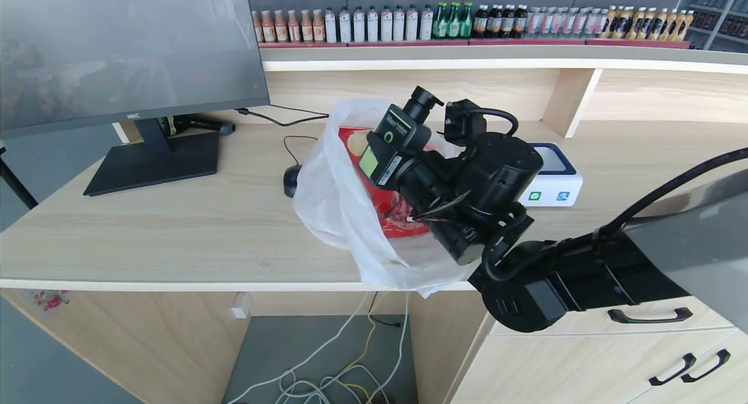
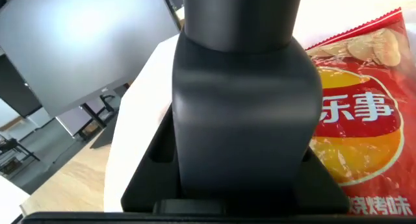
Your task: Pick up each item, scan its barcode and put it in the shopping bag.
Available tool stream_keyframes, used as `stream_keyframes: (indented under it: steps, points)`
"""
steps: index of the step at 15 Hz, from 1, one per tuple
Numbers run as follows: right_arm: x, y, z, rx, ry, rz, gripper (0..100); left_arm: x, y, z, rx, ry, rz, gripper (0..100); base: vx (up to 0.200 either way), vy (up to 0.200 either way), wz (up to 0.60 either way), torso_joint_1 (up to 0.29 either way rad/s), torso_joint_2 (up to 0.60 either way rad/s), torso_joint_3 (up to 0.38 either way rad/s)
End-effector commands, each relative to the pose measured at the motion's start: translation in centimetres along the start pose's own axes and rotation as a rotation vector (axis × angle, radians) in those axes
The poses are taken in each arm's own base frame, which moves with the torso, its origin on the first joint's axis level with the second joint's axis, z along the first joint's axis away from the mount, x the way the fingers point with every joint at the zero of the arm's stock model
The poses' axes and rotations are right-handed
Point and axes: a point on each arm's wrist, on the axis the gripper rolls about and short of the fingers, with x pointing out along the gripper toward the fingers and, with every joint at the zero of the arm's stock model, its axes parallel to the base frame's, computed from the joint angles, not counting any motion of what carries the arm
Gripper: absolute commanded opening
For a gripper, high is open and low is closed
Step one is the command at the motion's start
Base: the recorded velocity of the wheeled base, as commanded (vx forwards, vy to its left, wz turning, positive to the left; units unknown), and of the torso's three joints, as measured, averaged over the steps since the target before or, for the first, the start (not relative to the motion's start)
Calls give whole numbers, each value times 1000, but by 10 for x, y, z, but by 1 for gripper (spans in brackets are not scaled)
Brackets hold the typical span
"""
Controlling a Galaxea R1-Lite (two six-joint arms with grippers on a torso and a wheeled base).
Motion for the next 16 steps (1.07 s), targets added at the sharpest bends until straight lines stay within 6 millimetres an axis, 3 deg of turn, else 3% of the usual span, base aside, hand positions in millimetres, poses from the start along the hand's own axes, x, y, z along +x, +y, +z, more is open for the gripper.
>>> stream_keyframes:
  steps: [1,6,16]
  points:
    - [5,-11,-10,-11,12,-26,0,0,0,0,0,0,-1,100,0,0,0,0,0,0]
    - [16,-10,-15,-18,29,-24,0,0,0,0,0,0,1,100,0,0,0,0,0,0]
    - [13,-9,-18,-26,66,-40,0,0,0,0,0,0,1,100,0,0,0,0,0,0]
